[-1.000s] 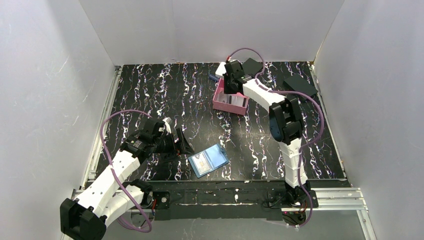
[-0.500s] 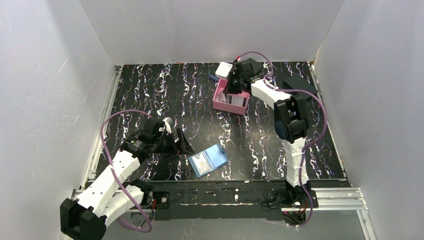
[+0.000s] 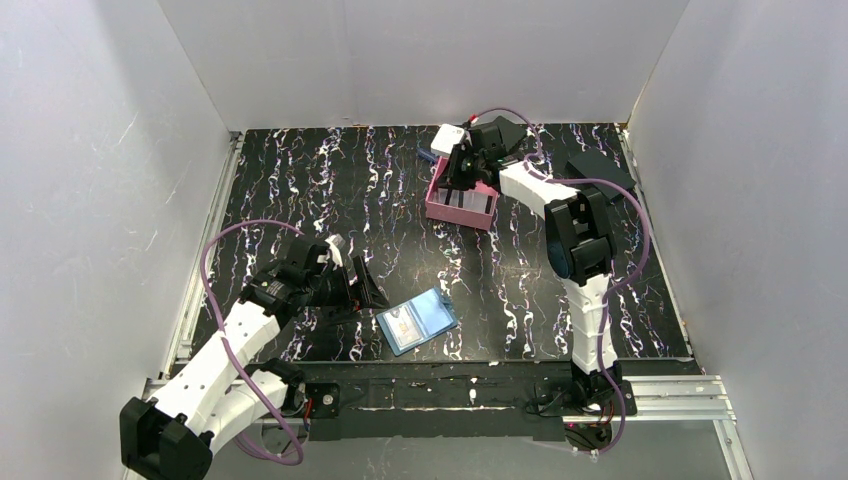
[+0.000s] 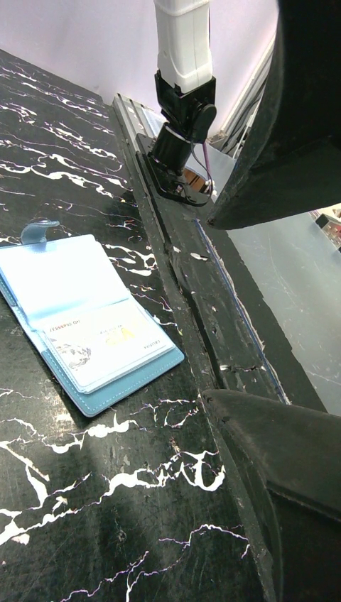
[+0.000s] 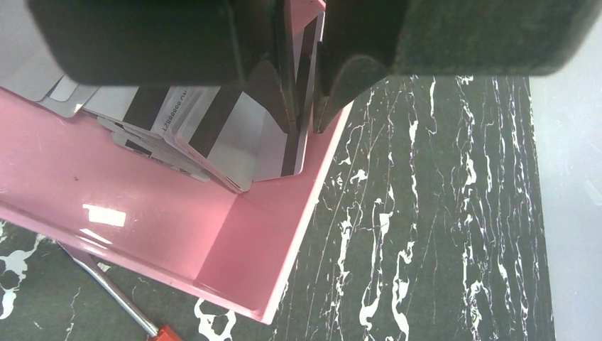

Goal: Put the credit cards into the card holder
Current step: Pick up the credit card from the storage box.

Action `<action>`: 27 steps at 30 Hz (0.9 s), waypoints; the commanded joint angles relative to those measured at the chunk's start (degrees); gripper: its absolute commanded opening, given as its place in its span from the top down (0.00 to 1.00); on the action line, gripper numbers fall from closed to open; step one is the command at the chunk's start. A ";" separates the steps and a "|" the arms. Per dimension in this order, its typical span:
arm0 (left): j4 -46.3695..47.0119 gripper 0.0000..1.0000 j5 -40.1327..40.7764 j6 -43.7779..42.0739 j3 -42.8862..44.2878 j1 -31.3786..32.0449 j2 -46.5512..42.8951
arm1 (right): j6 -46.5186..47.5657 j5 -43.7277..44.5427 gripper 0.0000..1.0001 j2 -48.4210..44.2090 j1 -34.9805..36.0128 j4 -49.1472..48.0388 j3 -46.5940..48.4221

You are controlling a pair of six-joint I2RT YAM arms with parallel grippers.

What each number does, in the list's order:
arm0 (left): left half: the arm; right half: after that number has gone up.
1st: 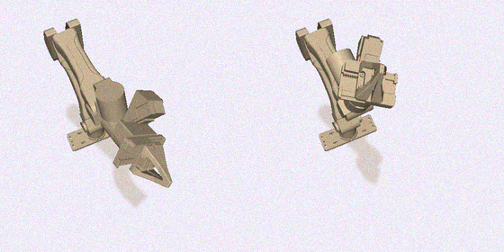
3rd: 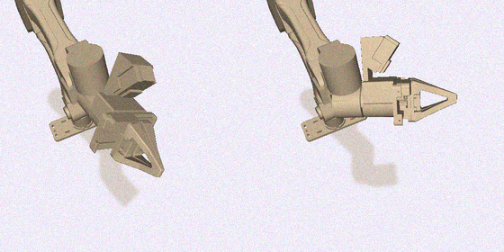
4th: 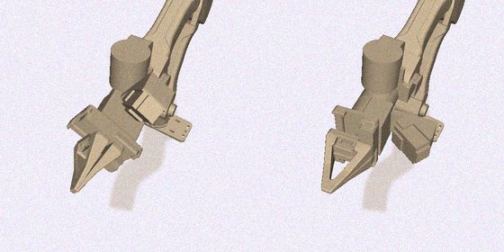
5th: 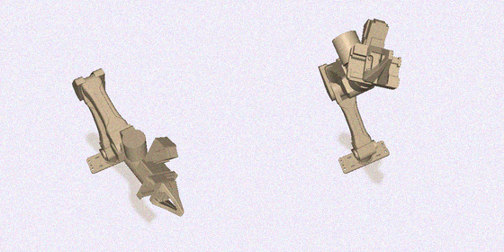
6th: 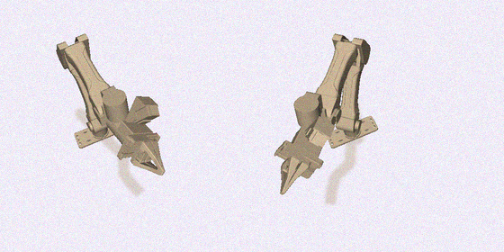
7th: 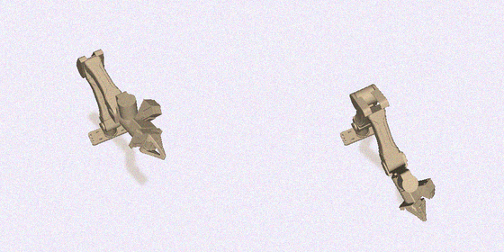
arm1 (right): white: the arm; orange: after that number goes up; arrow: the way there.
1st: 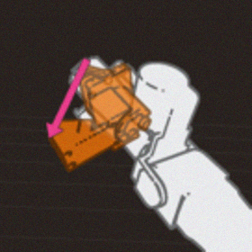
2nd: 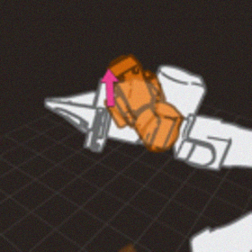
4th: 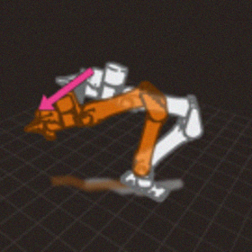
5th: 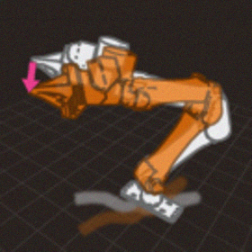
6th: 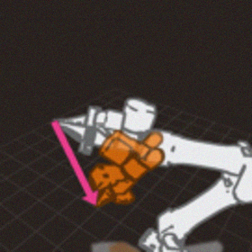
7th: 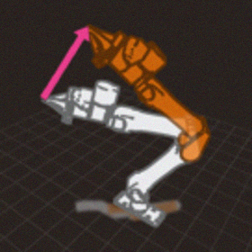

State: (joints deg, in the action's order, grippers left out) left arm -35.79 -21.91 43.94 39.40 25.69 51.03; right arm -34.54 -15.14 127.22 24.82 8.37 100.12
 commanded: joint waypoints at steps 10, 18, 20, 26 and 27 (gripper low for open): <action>0.00 0.18 -1.20 0.48 1.73 -0.03 -1.70 | 4.27 5.47 0.83 -1.29 0.32 4.71 0.67; -2.00 0.16 -0.29 0.58 6.90 -0.03 -1.80 | 5.38 5.72 0.94 -8.43 -1.51 6.60 5.35; -2.10 0.12 -0.32 1.22 8.25 -0.02 -1.83 | 5.49 5.72 0.97 -11.63 -2.55 6.49 4.22; 3.37 0.06 -3.48 5.91 10.15 -0.01 -2.78 | 5.19 -3.70 0.99 -23.16 -3.32 3.94 -4.45; 5.85 0.05 -4.78 7.25 9.87 -0.03 -2.93 | 3.10 -8.03 0.99 -25.72 -3.25 0.64 -8.13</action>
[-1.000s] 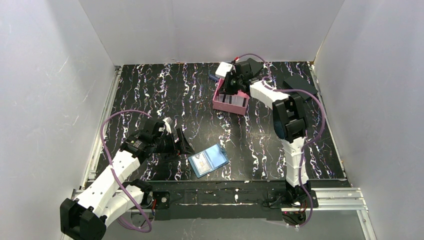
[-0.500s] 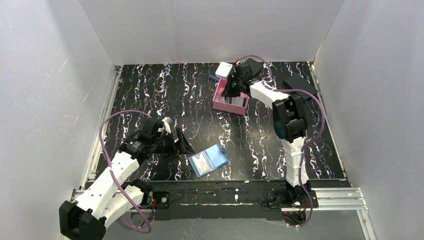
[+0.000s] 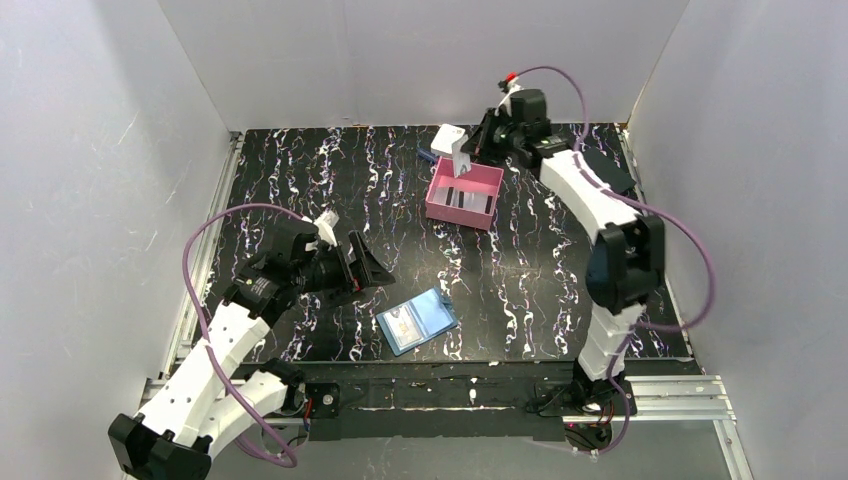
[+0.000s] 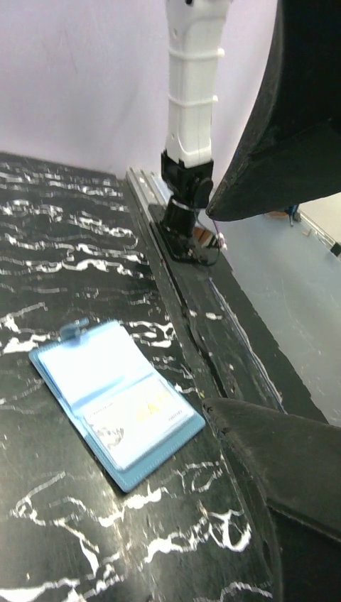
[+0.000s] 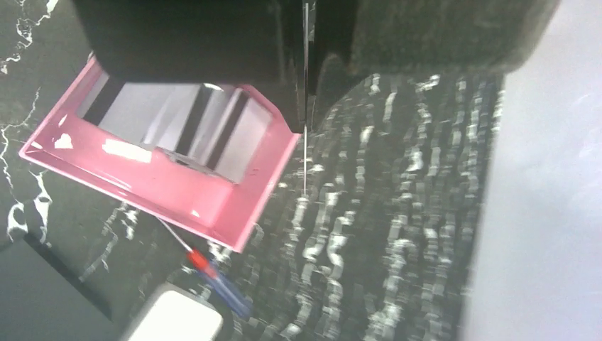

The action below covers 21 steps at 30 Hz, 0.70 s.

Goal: Put the credit cards into the card holder
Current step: Pick up the credit card from the storage box.

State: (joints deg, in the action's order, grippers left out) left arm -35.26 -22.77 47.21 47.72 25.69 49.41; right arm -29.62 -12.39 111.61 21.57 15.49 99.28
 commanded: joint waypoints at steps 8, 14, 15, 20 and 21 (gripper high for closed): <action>34.61 0.07 -8.46 17.86 -6.51 -0.02 -4.49 | -30.59 -38.88 0.99 -20.72 3.48 -41.63 -31.75; 37.89 0.21 -5.40 20.18 -8.99 -0.02 -5.74 | -43.33 -38.43 0.99 -25.05 9.35 -55.04 -39.59; 37.84 0.23 -4.95 20.41 -9.31 -0.02 -6.14 | -45.26 -37.53 0.99 -25.49 10.12 -56.86 -40.44; 37.40 0.42 -3.23 22.22 -10.60 -0.03 -7.58 | -50.34 -34.97 0.99 -25.65 13.22 -64.17 -43.11; 37.53 0.46 -3.01 22.80 -10.86 -0.01 -8.06 | -50.83 -34.37 0.99 -25.65 13.56 -65.12 -43.62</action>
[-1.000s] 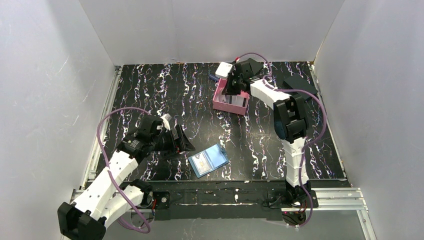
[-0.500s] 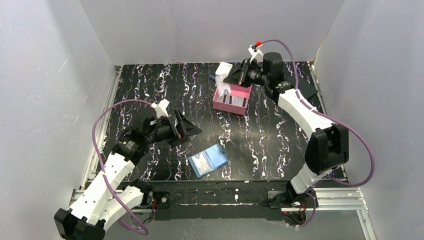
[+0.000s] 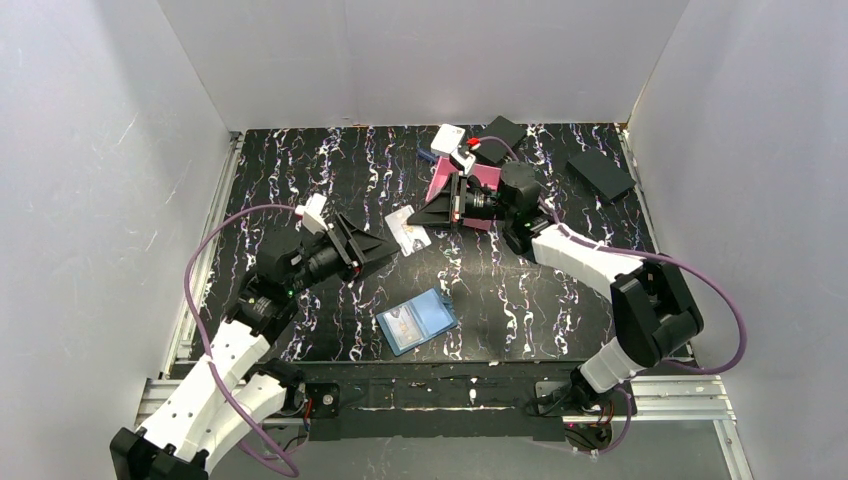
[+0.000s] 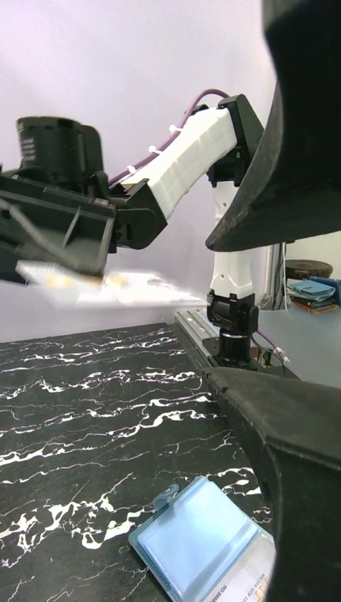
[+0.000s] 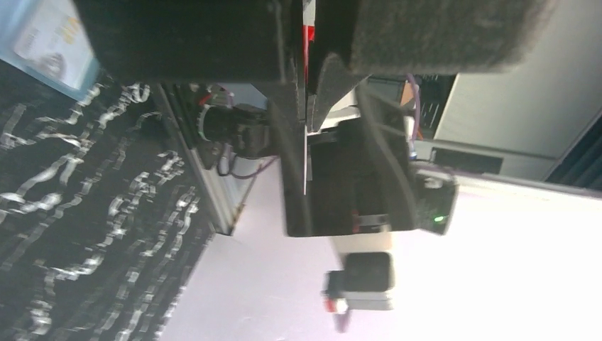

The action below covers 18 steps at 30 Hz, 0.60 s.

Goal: Put the credit cards into the card holder
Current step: Pick up the credit card from the storage box.

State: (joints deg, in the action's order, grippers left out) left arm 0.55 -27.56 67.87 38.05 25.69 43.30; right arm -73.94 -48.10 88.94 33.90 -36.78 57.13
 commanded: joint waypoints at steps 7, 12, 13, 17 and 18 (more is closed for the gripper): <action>2.32 0.65 2.45 2.27 -0.86 0.06 -2.80 | -9.73 3.87 0.99 -1.54 3.49 -18.81 -3.68; 3.09 0.71 2.25 2.81 -0.70 0.06 -2.91 | -9.99 4.96 0.99 -0.82 4.75 -19.77 -4.10; 3.09 0.72 2.25 2.82 -0.70 0.10 -2.92 | -9.85 5.16 0.99 -0.70 5.05 -19.74 -4.18; 3.15 0.77 2.61 3.02 -0.76 0.10 -2.76 | -8.78 6.37 0.99 -0.55 6.22 -19.06 -4.60; 3.17 0.78 2.77 3.06 -0.78 0.07 -2.84 | -8.64 6.55 0.99 -0.49 6.49 -18.97 -4.74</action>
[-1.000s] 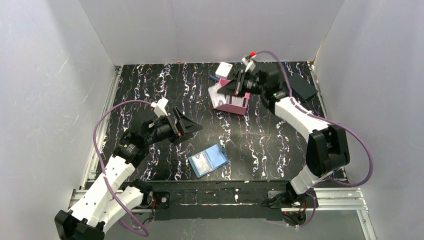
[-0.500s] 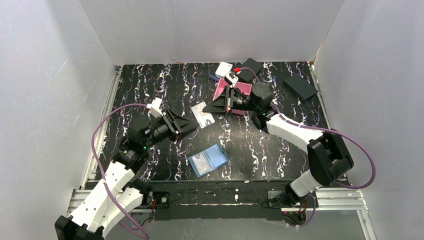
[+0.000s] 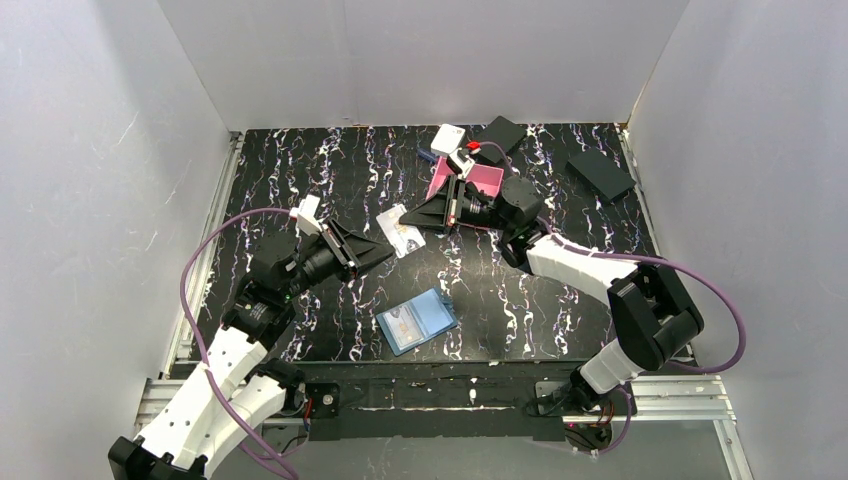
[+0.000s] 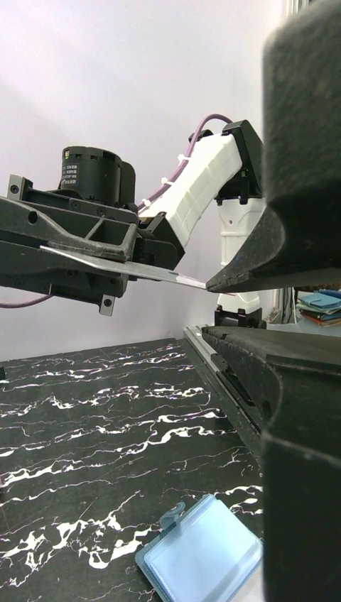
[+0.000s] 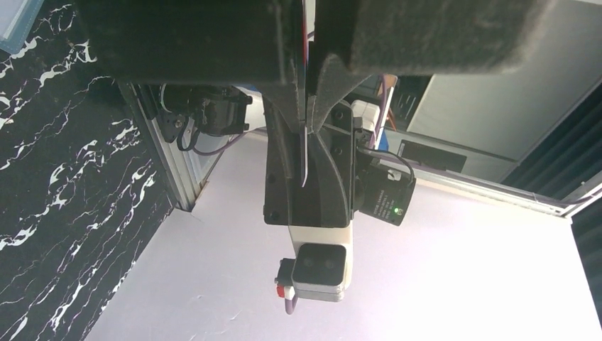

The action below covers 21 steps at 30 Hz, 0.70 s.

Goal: Put the credit cards into the card holder
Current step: Pick up the credit card from the storage box.

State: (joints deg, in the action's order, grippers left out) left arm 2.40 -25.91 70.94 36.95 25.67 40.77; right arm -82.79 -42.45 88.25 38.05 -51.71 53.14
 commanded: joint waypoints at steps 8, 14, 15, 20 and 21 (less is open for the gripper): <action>1.24 0.76 1.73 0.03 0.57 0.10 -0.68 | 2.66 1.97 0.99 -0.54 3.08 -1.36 -1.46; 1.04 0.68 2.42 0.69 0.82 0.08 -1.57 | 4.31 2.11 0.99 -0.88 3.17 0.55 -1.62; 1.03 0.68 2.44 0.87 0.88 0.08 -1.72 | 4.35 2.17 0.99 -0.88 3.17 0.56 -1.75; 0.69 0.69 3.11 1.26 1.01 0.11 -2.20 | 4.32 2.44 0.99 -0.97 3.24 0.56 -1.90; 0.71 0.72 3.00 1.30 1.12 0.11 -1.93 | 4.37 2.57 0.99 -1.04 3.31 0.56 -1.90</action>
State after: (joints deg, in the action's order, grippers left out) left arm 2.57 -23.88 72.10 36.95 25.67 39.39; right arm -79.64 -39.83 88.29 41.28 -49.48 51.40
